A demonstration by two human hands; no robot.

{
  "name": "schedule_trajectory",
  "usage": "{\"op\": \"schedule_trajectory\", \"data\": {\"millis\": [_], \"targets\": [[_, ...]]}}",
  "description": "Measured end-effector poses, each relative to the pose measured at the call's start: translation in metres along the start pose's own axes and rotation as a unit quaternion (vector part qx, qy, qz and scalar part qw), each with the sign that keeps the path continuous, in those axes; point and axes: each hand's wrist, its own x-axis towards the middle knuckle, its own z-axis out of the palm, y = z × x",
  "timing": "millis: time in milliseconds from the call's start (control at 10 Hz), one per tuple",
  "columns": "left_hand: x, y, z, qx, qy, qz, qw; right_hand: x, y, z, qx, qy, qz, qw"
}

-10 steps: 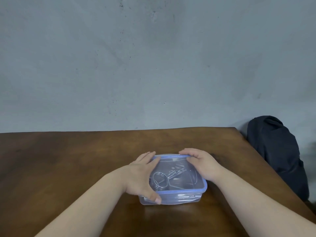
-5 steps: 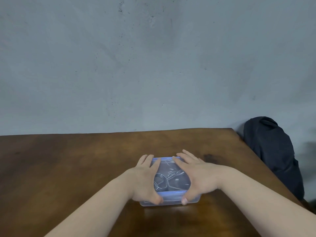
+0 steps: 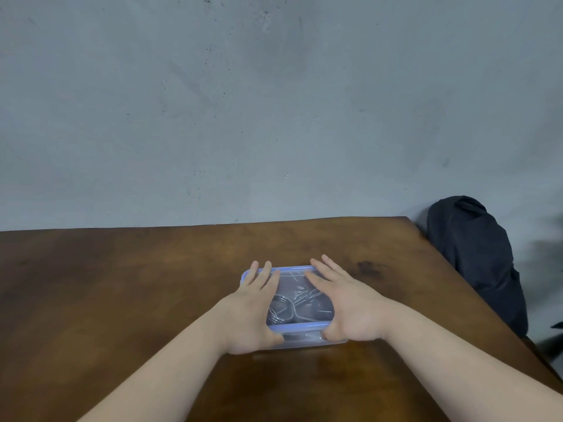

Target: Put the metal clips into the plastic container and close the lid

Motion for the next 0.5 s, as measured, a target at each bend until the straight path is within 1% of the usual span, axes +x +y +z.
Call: {"op": "schedule_trajectory", "data": {"millis": [100,200,300,400,500], "targets": [[-0.001,0.000,0.002,-0.026,0.019,0.002,0.999,-0.003,0.001,0.005,0.014,0.021,-0.015,1.000],[-0.002,-0.001,0.002,-0.066,0.012,-0.009,0.998,-0.007,0.003,0.002,0.030,0.013,-0.013,0.999],[-0.003,-0.010,-0.003,-0.153,-0.004,-0.008,0.988,-0.013,0.002,-0.004,0.042,-0.020,-0.007,0.999],[-0.004,-0.018,-0.018,-0.207,0.023,-0.020,0.978,-0.015,0.007,-0.017,0.079,-0.032,0.008,0.996],[-0.003,-0.022,-0.036,-0.306,0.083,-0.031,0.948,-0.016,0.007,-0.038,0.172,0.036,0.011,0.984]]}}
